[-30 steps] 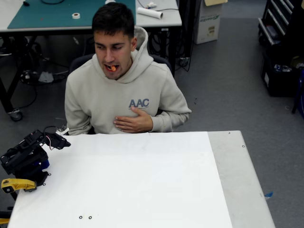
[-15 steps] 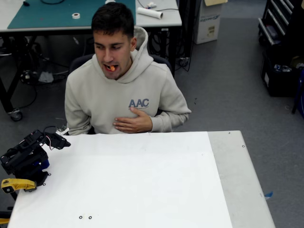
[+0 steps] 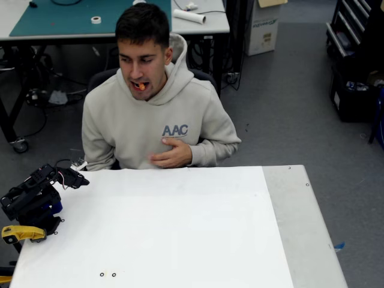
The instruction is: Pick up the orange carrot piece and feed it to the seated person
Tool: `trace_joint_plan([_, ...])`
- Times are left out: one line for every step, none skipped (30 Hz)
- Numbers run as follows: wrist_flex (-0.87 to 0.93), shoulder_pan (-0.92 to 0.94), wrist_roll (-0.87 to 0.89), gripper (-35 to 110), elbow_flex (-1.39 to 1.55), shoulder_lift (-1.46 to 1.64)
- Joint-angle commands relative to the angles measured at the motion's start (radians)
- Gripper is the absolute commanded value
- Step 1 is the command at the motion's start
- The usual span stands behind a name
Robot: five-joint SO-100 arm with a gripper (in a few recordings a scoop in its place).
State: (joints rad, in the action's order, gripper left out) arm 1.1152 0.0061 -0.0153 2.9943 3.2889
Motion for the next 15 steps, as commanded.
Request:
trace_joint_plan([0.014,-0.017,-0.003,-2,-0.069,0.018])
trace_joint_plan([0.014,-0.017,-0.003,-2,-0.069,0.018])
trace_joint_plan([0.014,-0.017,-0.003,-2,-0.069,0.018])
trace_joint_plan([0.014,-0.017,-0.003,-2,-0.069,0.018])
trace_joint_plan([0.014,-0.017,-0.003,-2,-0.069,0.018])
trace_joint_plan([0.014,-0.017,-0.003,-2,-0.069,0.018])
trace_joint_plan([0.014,-0.017,-0.003,-2,-0.069,0.018])
trace_joint_plan([0.014,-0.017,-0.003,-2,-0.069,0.018])
trace_joint_plan([0.014,-0.017,-0.003,-2,-0.069,0.018])
trace_joint_plan([0.014,-0.017,-0.003,-2,-0.069,0.018])
trace_joint_plan([0.014,-0.017,-0.003,-2,-0.069,0.018])
trace_joint_plan([0.014,-0.017,-0.003,-2,-0.069,0.018])
trace_joint_plan([0.014,-0.017,-0.003,-2,-0.069,0.018])
trace_joint_plan([0.014,-0.017,-0.002,-2,-0.069,0.018])
trace_joint_plan([0.014,-0.017,-0.002,-2,-0.069,0.018])
